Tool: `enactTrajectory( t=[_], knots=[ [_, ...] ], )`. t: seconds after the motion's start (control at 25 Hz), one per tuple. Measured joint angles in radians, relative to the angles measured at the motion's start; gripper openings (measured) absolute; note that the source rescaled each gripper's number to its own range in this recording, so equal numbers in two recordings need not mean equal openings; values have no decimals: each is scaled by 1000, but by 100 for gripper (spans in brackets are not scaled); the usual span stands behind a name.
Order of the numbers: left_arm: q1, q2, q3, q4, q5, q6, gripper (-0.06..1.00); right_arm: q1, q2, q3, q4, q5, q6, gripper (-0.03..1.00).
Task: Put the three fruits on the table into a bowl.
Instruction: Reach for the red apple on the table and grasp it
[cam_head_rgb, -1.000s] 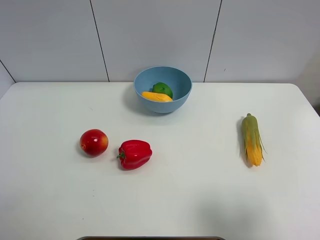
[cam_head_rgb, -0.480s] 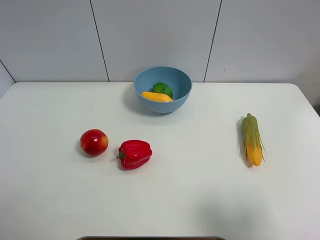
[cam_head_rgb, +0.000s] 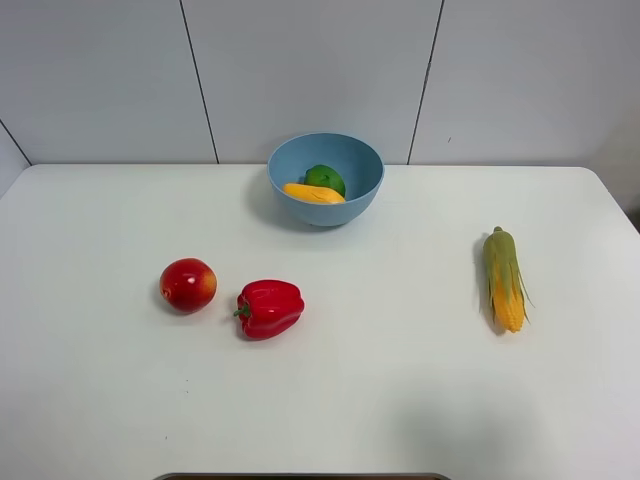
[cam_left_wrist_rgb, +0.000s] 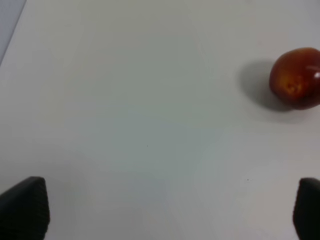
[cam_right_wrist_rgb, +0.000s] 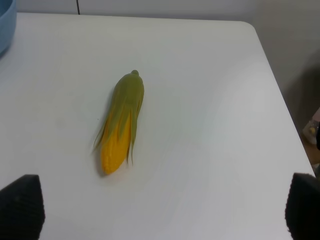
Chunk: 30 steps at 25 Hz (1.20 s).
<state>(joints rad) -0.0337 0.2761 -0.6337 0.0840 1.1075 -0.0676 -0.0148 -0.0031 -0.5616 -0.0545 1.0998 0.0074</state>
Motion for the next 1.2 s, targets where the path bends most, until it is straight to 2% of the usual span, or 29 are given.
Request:
enactTrajectory(
  t=[0.28,0.6,0.68,0.84,1.04,1.2],
  knots=[
    [0,271,-176,-4,5,0,100,0,0,0,0,0,0,100],
    [-5,560,-371,3,71,17,100,0,0,0,0,0,0,99],
    [-31,619,-402,36,78,23,100,0,0,0,0,0,0,99],
    [-134,734,-452,114,82,26,100,0,0,0,0,0,0,99],
    [-241,903,-538,129,80,54,100,0,0,0,0,0,0,99],
    [-263,1031,-606,124,58,90,100,0,0,0,0,0,0,99]
  ],
)
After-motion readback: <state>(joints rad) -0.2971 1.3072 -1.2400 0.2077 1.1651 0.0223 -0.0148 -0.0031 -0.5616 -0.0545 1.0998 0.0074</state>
